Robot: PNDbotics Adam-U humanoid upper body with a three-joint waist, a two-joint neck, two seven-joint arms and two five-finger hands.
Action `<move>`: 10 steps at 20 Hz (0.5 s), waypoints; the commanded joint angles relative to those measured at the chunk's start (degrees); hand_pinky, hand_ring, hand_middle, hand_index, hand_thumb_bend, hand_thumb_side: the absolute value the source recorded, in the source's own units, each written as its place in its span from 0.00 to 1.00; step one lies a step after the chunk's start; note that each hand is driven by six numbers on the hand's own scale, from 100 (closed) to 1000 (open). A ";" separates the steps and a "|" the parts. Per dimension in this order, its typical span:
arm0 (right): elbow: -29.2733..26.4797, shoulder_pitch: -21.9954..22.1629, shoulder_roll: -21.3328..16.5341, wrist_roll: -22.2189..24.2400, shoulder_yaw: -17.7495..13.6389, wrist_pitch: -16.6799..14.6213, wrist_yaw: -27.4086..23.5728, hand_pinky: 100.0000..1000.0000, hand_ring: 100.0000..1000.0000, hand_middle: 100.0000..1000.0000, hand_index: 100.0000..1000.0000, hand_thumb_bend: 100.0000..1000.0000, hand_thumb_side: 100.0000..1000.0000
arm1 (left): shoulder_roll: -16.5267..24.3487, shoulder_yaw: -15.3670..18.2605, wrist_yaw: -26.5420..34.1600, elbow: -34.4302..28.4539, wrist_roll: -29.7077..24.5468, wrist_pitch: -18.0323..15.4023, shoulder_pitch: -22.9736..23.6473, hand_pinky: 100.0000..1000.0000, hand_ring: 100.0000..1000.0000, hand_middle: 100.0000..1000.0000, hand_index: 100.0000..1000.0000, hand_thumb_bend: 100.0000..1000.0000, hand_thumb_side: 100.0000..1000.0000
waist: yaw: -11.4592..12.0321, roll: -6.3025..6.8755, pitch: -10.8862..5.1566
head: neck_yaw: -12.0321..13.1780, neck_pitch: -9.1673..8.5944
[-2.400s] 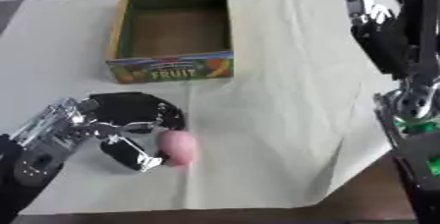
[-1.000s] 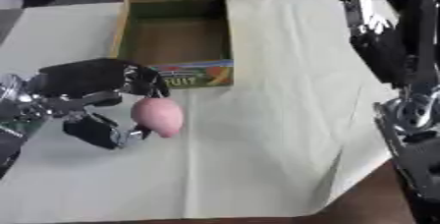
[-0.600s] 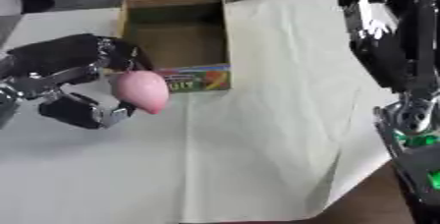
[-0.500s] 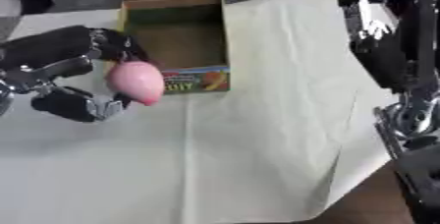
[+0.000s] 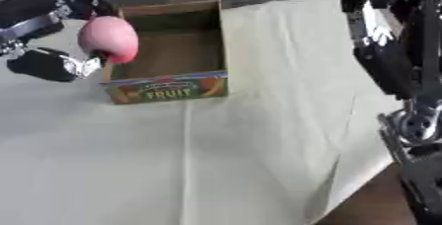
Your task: Pick up objects on the table and place them in the box.
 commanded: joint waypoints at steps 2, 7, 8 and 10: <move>-1.11 -1.14 -1.11 0.27 -0.01 -0.38 -0.20 0.53 0.81 0.46 0.76 0.39 0.71 | 1.23 2.60 -0.43 5.50 1.76 -0.78 -3.42 0.76 0.78 0.71 0.54 0.00 0.30 | -0.34 0.04 -0.71 | 0.51 -1.23; -1.11 -1.57 -1.32 0.54 0.27 -0.44 -0.34 0.53 0.81 0.46 0.76 0.39 0.71 | -1.02 3.77 -2.94 15.25 3.37 -2.58 -8.42 0.75 0.77 0.71 0.54 0.00 0.31 | -0.95 0.35 -0.04 | 1.05 -1.78; -1.11 -1.76 -1.35 0.56 0.30 -0.48 -0.35 0.53 0.81 0.46 0.76 0.39 0.71 | -1.69 4.06 -3.58 17.71 3.59 -3.26 -9.57 0.75 0.77 0.71 0.54 0.00 0.31 | -1.13 0.37 0.11 | 1.22 -1.86; -1.11 -2.10 -1.43 0.63 0.36 -0.55 -0.37 0.53 0.81 0.46 0.76 0.39 0.71 | -2.73 4.52 -5.04 22.00 4.07 -5.08 -11.46 0.76 0.78 0.71 0.54 0.00 0.31 | -1.48 0.39 0.39 | 1.50 -1.98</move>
